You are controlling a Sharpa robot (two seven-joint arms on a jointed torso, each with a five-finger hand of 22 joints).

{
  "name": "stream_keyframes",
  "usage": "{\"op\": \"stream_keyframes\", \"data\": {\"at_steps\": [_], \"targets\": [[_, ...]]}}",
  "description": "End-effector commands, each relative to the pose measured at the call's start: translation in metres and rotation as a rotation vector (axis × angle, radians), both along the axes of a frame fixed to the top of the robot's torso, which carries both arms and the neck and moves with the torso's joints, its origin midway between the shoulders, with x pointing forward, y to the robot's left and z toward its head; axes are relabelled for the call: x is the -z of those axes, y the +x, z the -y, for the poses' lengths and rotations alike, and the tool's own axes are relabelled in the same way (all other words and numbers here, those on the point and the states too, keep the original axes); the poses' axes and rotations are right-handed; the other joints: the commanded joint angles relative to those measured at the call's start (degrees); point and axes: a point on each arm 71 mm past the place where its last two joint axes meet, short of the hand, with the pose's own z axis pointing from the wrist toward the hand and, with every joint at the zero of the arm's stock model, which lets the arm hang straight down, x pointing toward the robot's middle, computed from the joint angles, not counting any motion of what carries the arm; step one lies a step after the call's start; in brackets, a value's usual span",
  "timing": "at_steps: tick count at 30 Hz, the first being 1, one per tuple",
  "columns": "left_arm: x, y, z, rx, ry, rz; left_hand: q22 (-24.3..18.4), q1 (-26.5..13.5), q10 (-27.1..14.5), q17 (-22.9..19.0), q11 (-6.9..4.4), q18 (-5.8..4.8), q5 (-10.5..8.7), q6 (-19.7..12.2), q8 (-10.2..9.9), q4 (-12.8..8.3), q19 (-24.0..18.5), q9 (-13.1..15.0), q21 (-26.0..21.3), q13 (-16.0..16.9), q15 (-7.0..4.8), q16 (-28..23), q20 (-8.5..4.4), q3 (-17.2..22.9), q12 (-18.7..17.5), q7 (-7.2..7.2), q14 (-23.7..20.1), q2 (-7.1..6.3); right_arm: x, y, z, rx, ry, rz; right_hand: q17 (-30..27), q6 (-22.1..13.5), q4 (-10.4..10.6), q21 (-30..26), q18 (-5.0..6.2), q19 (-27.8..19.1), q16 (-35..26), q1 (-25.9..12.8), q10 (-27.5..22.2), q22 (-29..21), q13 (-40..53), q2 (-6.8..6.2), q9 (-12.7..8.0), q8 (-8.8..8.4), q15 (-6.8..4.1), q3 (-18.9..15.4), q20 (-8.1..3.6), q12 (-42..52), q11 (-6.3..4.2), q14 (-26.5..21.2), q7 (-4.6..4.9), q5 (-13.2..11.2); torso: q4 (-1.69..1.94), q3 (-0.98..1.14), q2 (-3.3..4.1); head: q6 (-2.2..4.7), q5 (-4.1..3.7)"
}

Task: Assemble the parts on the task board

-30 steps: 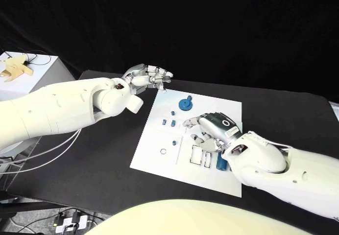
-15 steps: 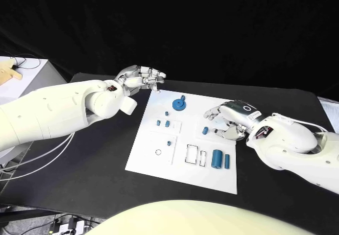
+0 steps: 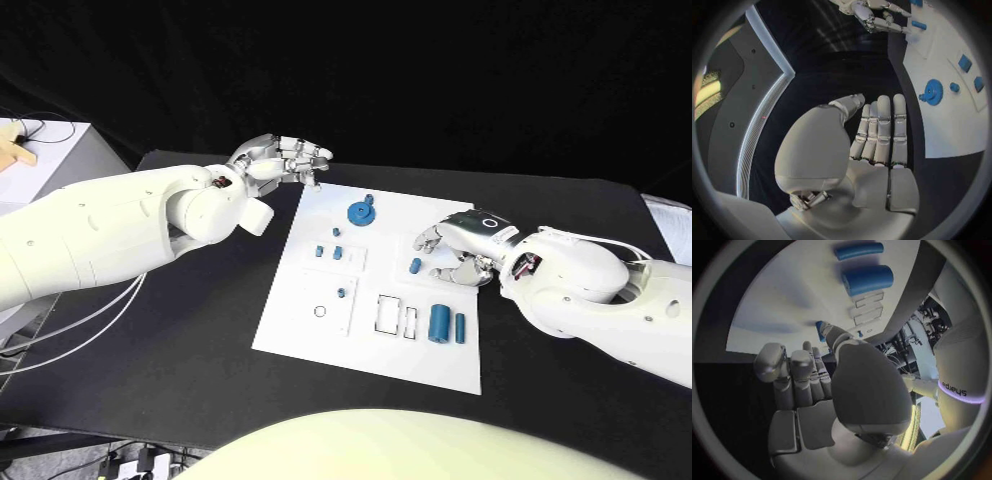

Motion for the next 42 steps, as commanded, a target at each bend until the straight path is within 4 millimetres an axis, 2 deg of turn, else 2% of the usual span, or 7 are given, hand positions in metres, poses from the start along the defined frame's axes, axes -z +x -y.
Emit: {"op": "stream_keyframes", "data": {"at_steps": [1,2,9,16,42], "targets": [[-0.001,-0.001,0.002,0.015,-0.012,0.005,-0.05,0.32,0.21,-0.07,0.24,0.79,0.07,-0.20,-0.39,0.04,0.48,-0.07,-0.30,-0.07,0.16,-0.22,0.02,-0.14,-0.17,0.13,0.14,0.19,0.002,0.001,-0.003,-0.005,-0.012,0.011,0.42,0.70,0.61,0.85,-0.48,0.60,0.45,0.84,0.71,5.76,-0.01,0.08,-0.03,0.31,0.00,0.38,-0.08,0.57,-0.24,0.66,-0.12,-0.34,0.12,-0.09,-0.02,0.01,-0.22],[-0.001,-0.001,0.002,0.015,-0.012,0.005,-0.05,0.32,0.21,-0.07,0.24,0.79,0.07,-0.20,-0.39,0.04,0.48,-0.07,-0.30,-0.07,0.16,-0.22,0.02,-0.14,-0.17,0.13,0.14,0.19,0.002,0.001,-0.004,-0.005,-0.011,0.011,0.81,0.95,0.92,1.31,-0.55,0.85,0.73,0.91,1.08,5.89,-0.01,0.09,-0.05,0.40,-0.07,0.68,-0.15,0.77,-0.33,0.94,-0.04,-0.35,0.02,-0.09,-0.01,0.01,-0.21],[-0.001,-0.001,0.002,0.016,-0.012,0.005,-0.08,0.30,0.23,-0.07,0.24,0.79,0.08,-0.20,-0.40,0.11,0.50,-0.07,-0.34,-0.08,0.16,-0.22,0.02,-0.15,-0.16,0.12,0.15,0.24,0.007,0.001,-0.009,-0.007,-0.007,0.004,1.97,2.09,2.57,3.12,-0.87,1.82,1.45,0.85,3.04,6.46,-0.10,0.09,-0.19,0.73,-0.31,2.84,-0.47,1.09,-0.55,2.05,0.11,-0.16,-0.07,-0.07,-0.01,0.01,-0.44],[-0.001,-0.001,0.003,0.016,-0.012,0.004,-0.08,0.30,0.23,-0.07,0.24,0.79,0.08,-0.20,-0.40,0.11,0.50,-0.07,-0.34,-0.08,0.16,-0.22,0.02,-0.15,-0.16,0.12,0.15,0.24,0.011,0.001,-0.012,-0.011,-0.014,-0.009,4.59,5.83,4.05,6.03,-1.38,2.99,3.10,0.83,6.72,7.45,-0.01,-0.35,0.24,2.33,-0.61,6.52,-0.79,0.82,-0.89,3.37,0.03,-0.04,-0.07,-0.05,-0.09,0.01,-0.46],[-0.001,-0.001,0.003,0.019,-0.011,-0.001,-0.08,0.30,0.23,-0.07,0.24,0.79,0.08,-0.20,-0.40,0.11,0.50,-0.07,-0.34,-0.08,0.16,-0.22,0.02,-0.15,-0.16,0.12,0.15,0.24,0.015,-0.001,-0.021,-0.011,0.004,-0.007,5.03,6.48,4.84,6.35,-1.46,3.16,3.30,0.02,7.36,7.67,-0.10,-0.93,0.28,2.52,-0.65,7.63,-0.80,-0.15,-0.91,3.50,0.03,0.13,-0.06,0.00,-0.03,0.01,-0.64]]}}
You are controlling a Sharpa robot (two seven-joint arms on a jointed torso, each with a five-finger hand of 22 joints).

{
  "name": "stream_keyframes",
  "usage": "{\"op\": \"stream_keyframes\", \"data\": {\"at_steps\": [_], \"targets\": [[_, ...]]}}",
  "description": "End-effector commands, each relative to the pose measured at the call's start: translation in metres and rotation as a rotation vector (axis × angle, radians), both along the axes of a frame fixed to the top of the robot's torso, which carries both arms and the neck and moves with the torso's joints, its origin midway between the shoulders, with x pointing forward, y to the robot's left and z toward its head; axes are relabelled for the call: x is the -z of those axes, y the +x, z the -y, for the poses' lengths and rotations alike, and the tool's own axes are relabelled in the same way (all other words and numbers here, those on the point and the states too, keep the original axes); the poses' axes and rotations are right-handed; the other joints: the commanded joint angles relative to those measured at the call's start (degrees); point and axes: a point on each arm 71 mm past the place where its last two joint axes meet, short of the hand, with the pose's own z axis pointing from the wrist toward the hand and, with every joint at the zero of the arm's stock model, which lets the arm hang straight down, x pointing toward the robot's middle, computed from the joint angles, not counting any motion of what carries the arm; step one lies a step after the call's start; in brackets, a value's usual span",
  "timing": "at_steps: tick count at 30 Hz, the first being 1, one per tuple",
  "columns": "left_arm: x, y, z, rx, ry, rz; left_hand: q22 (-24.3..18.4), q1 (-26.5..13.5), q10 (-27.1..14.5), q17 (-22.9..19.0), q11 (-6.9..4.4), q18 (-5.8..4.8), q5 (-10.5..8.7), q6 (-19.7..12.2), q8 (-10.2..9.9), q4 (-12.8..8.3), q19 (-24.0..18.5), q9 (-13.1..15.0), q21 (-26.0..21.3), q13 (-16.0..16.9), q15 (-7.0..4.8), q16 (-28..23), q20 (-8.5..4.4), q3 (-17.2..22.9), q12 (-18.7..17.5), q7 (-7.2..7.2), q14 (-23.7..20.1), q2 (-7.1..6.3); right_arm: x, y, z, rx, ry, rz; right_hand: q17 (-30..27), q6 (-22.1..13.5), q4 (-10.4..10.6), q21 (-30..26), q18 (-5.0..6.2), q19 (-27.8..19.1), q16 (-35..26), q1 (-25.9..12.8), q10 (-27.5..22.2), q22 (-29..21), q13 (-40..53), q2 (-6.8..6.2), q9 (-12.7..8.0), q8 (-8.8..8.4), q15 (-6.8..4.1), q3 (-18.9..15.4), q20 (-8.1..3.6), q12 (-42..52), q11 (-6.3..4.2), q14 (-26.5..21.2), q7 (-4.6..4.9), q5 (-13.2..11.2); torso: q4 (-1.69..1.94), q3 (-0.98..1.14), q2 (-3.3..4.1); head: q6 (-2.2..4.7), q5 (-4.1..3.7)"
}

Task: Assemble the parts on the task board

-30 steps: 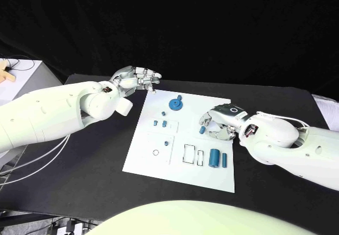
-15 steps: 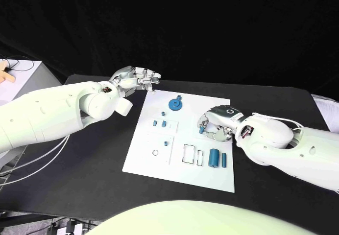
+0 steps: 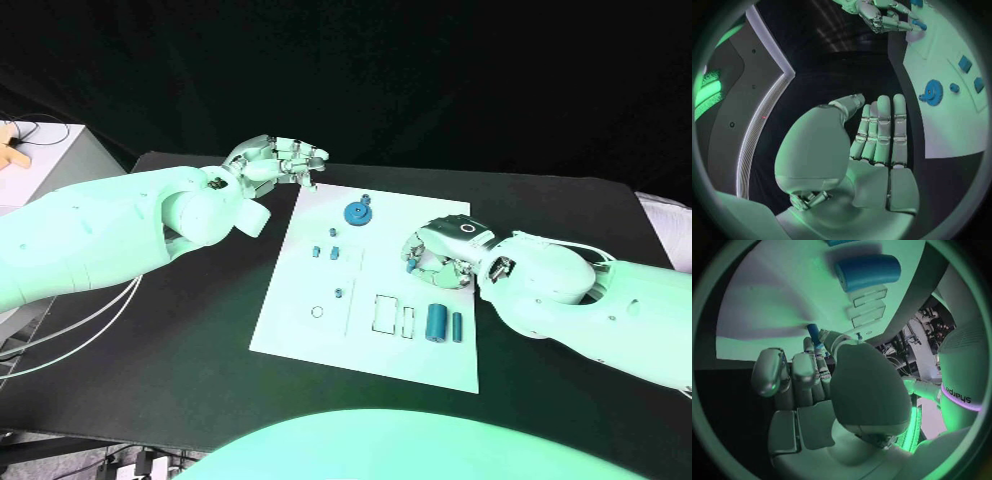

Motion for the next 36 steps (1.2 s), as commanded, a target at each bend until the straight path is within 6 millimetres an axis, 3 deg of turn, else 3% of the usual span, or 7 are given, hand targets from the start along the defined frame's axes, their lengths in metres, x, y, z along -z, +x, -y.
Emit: {"op": "stream_keyframes", "data": {"at_steps": [1,5,7,8,13,30,36], "targets": [[-0.001,-0.001,0.003,0.018,-0.010,0.001,-0.09,0.30,0.23,-0.07,0.24,0.79,0.08,-0.13,-0.20,0.12,0.50,-0.08,-0.35,-0.09,0.16,-0.22,0.02,-0.16,-0.16,0.06,0.15,0.25,0.001,-0.001,-0.002,-0.003,0.003,0.009,0.24,0.98,0.15,0.15,-0.64,0.60,0.29,-0.13,0.65,7.79,-0.07,-0.20,0.15,0.57,-0.01,0.64,-0.01,-0.33,-0.19,0.36,-0.24,0.18,0.02,0.02,0.00,0.01,-0.06],[-0.001,-0.001,0.003,0.019,-0.010,0.000,-0.09,0.30,0.23,-0.07,0.24,0.79,0.08,-0.13,-0.20,0.12,0.50,-0.08,-0.35,-0.09,0.16,-0.22,0.02,-0.16,-0.16,0.06,0.15,0.25,-0.001,-0.001,-0.002,0.011,0.023,0.026,1.48,2.76,-0.02,2.21,-0.95,1.20,1.12,0.25,2.92,8.47,0.26,0.90,0.67,1.72,-0.58,1.87,-0.23,-0.06,-0.90,0.72,-0.96,0.30,0.02,0.01,0.03,0.01,-0.12],[-0.001,-0.001,0.003,0.019,-0.010,0.000,-0.09,0.30,0.23,-0.07,0.24,0.79,0.08,-0.13,-0.20,0.12,0.50,-0.08,-0.35,-0.09,0.16,-0.22,0.02,-0.16,-0.16,0.06,0.15,0.25,-0.001,-0.001,-0.002,0.018,0.031,0.033,2.60,3.75,-0.34,3.90,-1.21,1.67,1.94,0.60,4.32,9.00,0.50,1.74,1.06,2.47,-0.99,2.58,-0.50,0.16,-1.36,1.11,-1.48,-1.07,0.02,0.00,0.04,0.01,-0.13],[-0.001,-0.001,0.003,0.019,-0.010,0.000,-0.09,0.30,0.23,-0.07,0.24,0.79,0.08,-0.13,-0.20,0.12,0.50,-0.08,-0.35,-0.09,0.16,-0.22,0.02,-0.16,-0.16,0.06,0.15,0.25,-0.001,-0.001,-0.002,0.022,0.034,0.035,3.24,4.24,-0.67,4.82,-1.36,1.93,2.42,0.92,5.12,9.32,0.64,2.39,1.34,2.95,-1.27,3.39,-0.73,0.09,-1.67,1.32,-1.78,-3.13,0.02,0.00,0.04,0.01,-0.15],[-0.001,-0.001,0.003,0.019,-0.010,-0.001,-0.09,0.30,0.23,-0.07,0.24,0.79,0.08,-0.13,-0.20,0.12,0.50,-0.08,-0.35,-0.09,0.16,-0.22,0.02,-0.16,-0.16,0.06,0.15,0.25,-0.003,0.000,-0.002,0.043,0.045,0.048,3.98,5.36,-2.19,7.14,-1.74,2.54,2.92,1.39,7.95,10.16,1.31,3.84,2.64,4.72,-2.03,5.15,-1.32,-0.01,-2.56,1.49,-2.46,-4.86,0.03,-0.03,0.03,0.01,-0.18],[-0.001,-0.001,0.001,0.018,-0.009,-0.003,-0.09,0.30,0.23,-0.07,0.24,0.79,0.08,-0.13,-0.20,0.12,0.50,-0.08,-0.35,-0.09,0.16,-0.22,0.02,-0.16,-0.16,0.06,0.15,0.25,-0.009,-0.006,0.002,0.091,0.124,0.025,4.11,5.14,-3.46,8.02,-1.89,2.75,2.89,0.77,9.53,10.57,1.88,3.80,4.01,6.09,-2.33,6.61,-1.65,-0.93,-2.93,1.44,-2.70,-6.00,0.03,-0.06,-0.10,0.01,-0.22],[0.000,-0.001,0.001,0.017,-0.007,-0.005,-0.36,0.44,0.21,-0.08,0.20,0.81,0.10,-0.11,-0.24,0.37,0.72,-0.12,-0.73,-0.20,0.13,-0.23,0.03,-0.30,-0.16,0.00,0.16,0.26,-0.022,-0.013,0.004,0.114,0.184,-0.019,4.02,5.06,-3.59,7.88,-1.87,2.72,2.80,0.58,9.66,10.55,1.95,3.72,4.20,6.26,-2.35,6.77,-1.68,-1.11,-2.93,1.41,-2.69,-6.04,-0.10,-0.08,-0.14,0.01,0.21]]}}
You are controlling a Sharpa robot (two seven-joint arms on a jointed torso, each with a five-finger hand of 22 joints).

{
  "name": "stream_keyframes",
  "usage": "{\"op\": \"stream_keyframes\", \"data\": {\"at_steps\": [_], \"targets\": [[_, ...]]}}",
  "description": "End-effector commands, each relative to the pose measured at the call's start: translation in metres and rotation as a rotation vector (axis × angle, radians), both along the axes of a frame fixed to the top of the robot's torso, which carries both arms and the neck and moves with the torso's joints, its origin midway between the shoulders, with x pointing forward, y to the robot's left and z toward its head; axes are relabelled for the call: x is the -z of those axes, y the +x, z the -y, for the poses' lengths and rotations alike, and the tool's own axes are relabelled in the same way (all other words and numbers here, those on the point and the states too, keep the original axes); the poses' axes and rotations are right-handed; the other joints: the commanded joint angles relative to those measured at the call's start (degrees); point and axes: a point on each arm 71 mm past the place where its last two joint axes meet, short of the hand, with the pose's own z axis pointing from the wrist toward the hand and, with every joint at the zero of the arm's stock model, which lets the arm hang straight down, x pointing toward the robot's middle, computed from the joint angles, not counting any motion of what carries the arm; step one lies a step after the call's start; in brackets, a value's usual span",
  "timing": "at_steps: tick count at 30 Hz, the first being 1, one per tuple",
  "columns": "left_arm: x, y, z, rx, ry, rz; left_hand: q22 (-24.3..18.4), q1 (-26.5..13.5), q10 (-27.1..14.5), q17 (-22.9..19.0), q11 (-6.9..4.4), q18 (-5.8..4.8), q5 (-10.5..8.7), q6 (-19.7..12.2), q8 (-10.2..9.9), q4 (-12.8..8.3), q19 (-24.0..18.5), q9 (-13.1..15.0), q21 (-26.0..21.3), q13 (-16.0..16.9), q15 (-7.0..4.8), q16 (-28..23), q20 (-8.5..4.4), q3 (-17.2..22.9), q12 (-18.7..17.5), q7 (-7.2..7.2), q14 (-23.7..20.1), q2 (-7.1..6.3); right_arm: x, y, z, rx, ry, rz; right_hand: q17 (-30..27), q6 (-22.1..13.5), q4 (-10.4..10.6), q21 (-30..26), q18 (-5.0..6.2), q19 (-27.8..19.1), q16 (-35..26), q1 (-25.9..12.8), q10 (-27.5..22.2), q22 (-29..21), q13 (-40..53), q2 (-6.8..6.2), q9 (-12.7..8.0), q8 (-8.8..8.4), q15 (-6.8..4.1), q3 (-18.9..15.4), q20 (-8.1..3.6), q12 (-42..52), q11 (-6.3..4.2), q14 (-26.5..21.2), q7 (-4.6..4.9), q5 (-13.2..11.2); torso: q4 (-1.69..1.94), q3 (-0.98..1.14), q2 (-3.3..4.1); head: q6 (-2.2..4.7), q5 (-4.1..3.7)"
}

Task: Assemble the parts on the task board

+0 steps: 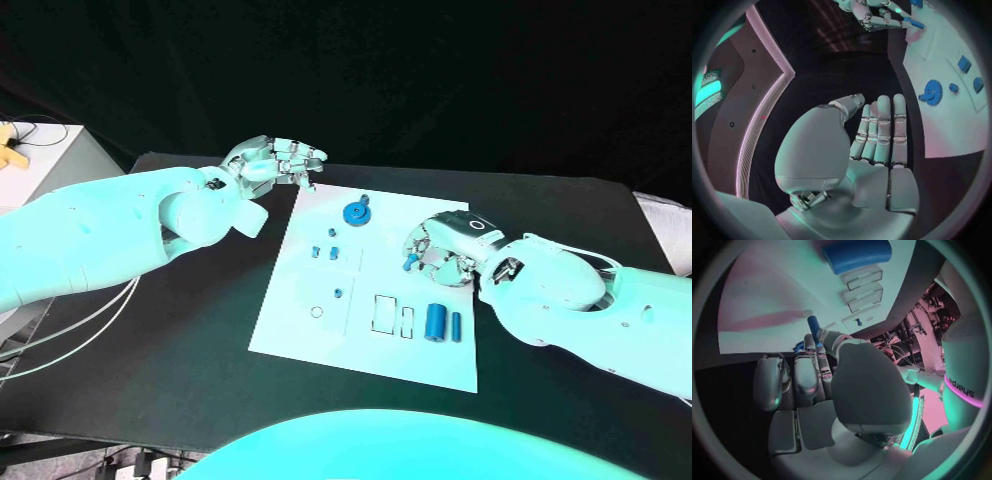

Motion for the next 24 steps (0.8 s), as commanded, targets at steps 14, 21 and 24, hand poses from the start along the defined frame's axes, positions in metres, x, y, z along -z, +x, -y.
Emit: {"op": "stream_keyframes", "data": {"at_steps": [14,21,24], "targets": [[0.002,-0.001,0.006,0.028,-0.012,-0.006,-0.20,0.67,0.22,-0.09,0.17,0.82,0.16,-0.09,-0.25,0.18,0.38,-0.08,-0.31,-0.12,0.10,-0.25,0.00,-0.08,-0.16,-0.02,0.15,0.34,-0.027,-0.024,-0.045,-0.118,0.108,0.017,-0.27,-0.07,-0.17,-0.11,-0.95,1.04,-0.02,0.59,2.11,10.50,0.13,1.19,2.97,2.38,-0.40,0.52,-0.45,-0.46,-1.72,-0.17,-0.24,0.11,-0.07,-0.01,0.09,0.01,1.33],[0.003,0.000,0.010,0.037,-0.015,-0.009,-0.21,0.71,0.21,-0.09,0.17,0.82,0.16,-0.09,-0.25,0.18,0.40,-0.08,-0.33,-0.13,0.10,-0.26,0.00,-0.08,-0.16,-0.02,0.15,0.35,-0.013,-0.039,-0.087,-0.250,0.093,0.078,-0.37,-0.32,-0.56,-0.50,-0.88,0.93,-0.15,0.41,2.21,10.42,0.25,1.10,3.27,2.60,-0.39,0.95,-0.47,-0.85,-1.68,-0.23,-0.18,0.56,0.22,-0.01,0.18,0.01,2.65],[0.004,0.000,0.012,0.040,-0.016,-0.010,-0.23,0.70,0.21,-0.09,0.18,0.81,0.14,-0.09,-0.26,0.21,0.42,-0.08,-0.35,-0.14,0.10,-0.26,0.00,-0.11,-0.16,-0.01,0.14,0.33,-0.006,-0.045,-0.102,-0.288,0.098,0.076,-0.42,-0.34,-0.59,-0.51,-0.88,0.93,-0.19,0.40,2.23,10.42,0.26,1.09,3.29,2.62,-0.39,0.98,-0.47,-0.87,-1.69,-0.24,-0.18,0.59,0.27,-0.04,0.20,0.01,3.21]]}}
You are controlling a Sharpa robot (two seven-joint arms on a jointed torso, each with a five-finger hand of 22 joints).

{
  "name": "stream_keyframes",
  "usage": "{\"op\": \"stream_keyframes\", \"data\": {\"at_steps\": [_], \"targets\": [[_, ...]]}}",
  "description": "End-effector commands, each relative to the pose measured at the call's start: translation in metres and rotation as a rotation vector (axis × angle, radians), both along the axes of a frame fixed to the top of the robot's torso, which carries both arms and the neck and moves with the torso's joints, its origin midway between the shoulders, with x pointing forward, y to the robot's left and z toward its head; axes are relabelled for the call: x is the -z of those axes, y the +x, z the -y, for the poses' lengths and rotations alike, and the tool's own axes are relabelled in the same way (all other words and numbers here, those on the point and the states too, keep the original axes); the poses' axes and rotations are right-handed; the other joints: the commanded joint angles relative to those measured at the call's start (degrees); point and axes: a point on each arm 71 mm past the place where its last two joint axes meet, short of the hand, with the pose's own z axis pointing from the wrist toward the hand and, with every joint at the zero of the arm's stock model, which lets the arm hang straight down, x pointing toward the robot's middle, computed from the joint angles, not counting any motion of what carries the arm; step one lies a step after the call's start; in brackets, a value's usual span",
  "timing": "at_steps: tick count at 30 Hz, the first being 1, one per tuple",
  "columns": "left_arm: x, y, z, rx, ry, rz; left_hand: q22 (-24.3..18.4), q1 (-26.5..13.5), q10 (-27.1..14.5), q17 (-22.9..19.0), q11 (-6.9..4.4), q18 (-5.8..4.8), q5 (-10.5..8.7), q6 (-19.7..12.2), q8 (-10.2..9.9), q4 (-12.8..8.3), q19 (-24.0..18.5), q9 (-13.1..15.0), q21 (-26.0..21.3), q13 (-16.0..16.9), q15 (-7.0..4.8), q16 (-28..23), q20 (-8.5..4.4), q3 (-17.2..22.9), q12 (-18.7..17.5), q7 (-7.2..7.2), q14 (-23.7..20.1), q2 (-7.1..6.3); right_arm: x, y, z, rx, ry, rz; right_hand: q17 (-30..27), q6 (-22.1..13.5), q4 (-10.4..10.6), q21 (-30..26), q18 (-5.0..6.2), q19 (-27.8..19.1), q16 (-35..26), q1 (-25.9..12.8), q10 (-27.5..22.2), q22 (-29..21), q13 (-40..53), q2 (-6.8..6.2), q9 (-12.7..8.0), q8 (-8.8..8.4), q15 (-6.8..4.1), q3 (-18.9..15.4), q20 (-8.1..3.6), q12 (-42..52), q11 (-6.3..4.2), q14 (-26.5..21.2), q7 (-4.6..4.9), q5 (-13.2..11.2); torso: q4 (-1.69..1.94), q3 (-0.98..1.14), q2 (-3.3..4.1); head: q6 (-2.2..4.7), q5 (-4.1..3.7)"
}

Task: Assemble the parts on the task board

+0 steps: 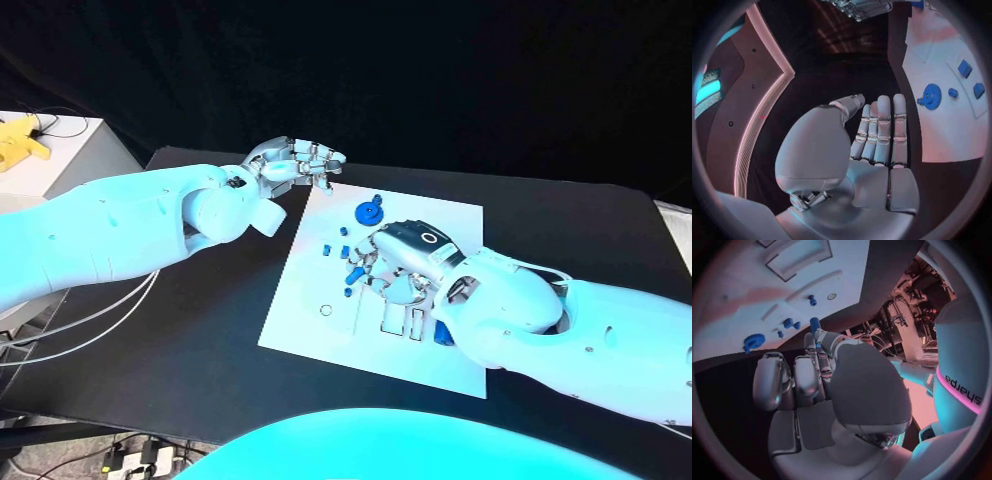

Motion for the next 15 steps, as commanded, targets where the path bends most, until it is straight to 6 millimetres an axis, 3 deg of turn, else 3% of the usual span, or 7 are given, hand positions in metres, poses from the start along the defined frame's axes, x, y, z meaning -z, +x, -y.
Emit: {"op": "stream_keyframes", "data": {"at_steps": [1,7,9,15], "targets": [[-0.001,-0.001,0.004,0.023,-0.012,0.001,-0.09,0.39,0.21,-0.09,0.18,0.81,0.14,-0.09,-0.26,0.14,0.43,-0.07,-0.30,-0.06,0.10,-0.26,0.00,-0.04,-0.16,-0.01,0.14,0.02,0.003,-0.006,-0.011,-0.073,-0.012,0.074,-0.06,0.07,-0.03,-0.30,-0.89,0.93,-0.19,-0.36,1.29,10.44,0.05,0.35,3.28,2.42,-0.18,0.28,-0.48,-0.21,-1.18,-0.03,0.35,0.18,0.18,-0.06,0.06,0.01,0.82],[0.000,-0.001,0.006,0.027,-0.014,0.000,-0.09,0.39,0.21,-0.09,0.18,0.81,0.14,-0.09,-0.26,0.14,0.43,-0.07,-0.30,-0.06,0.10,-0.26,0.00,-0.04,-0.16,-0.01,0.14,0.02,0.017,-0.011,-0.030,-0.112,-0.022,0.056,-0.26,-0.02,-0.20,-0.49,-0.86,0.88,-0.35,-0.45,1.36,10.40,0.12,0.32,3.41,2.52,-0.18,0.46,-0.49,-0.36,-1.17,-0.09,0.38,0.35,0.28,-0.19,0.06,0.01,1.62],[0.000,-0.001,0.006,0.027,-0.014,0.000,-0.09,0.39,0.21,-0.09,0.18,0.81,0.14,-0.09,-0.26,0.14,0.43,-0.07,-0.30,-0.06,0.10,-0.26,0.00,-0.04,-0.16,-0.01,0.14,0.02,0.021,-0.011,-0.032,-0.115,-0.031,0.049,-0.26,-0.02,-0.20,-0.49,-0.86,0.88,-0.35,-0.45,1.36,10.40,0.12,0.32,3.41,2.52,-0.18,0.46,-0.49,-0.36,-1.17,-0.09,0.38,0.35,0.13,-0.10,0.03,0.01,1.97],[0.000,-0.001,0.007,0.029,-0.013,0.000,-0.12,0.37,0.21,-0.09,0.19,0.81,0.12,-0.08,-0.26,0.20,0.46,-0.08,-0.35,-0.08,0.12,-0.27,0.01,-0.10,-0.16,0.00,0.14,-0.01,0.035,-0.011,-0.036,-0.118,-0.062,0.018,-0.31,-0.08,-0.26,-0.65,-0.83,0.83,-0.41,-0.52,1.37,10.36,0.14,0.31,3.47,2.56,-0.17,0.53,-0.49,-0.44,-1.15,-0.10,0.39,0.44,0.12,0.01,0.11,0.01,2.37]]}}
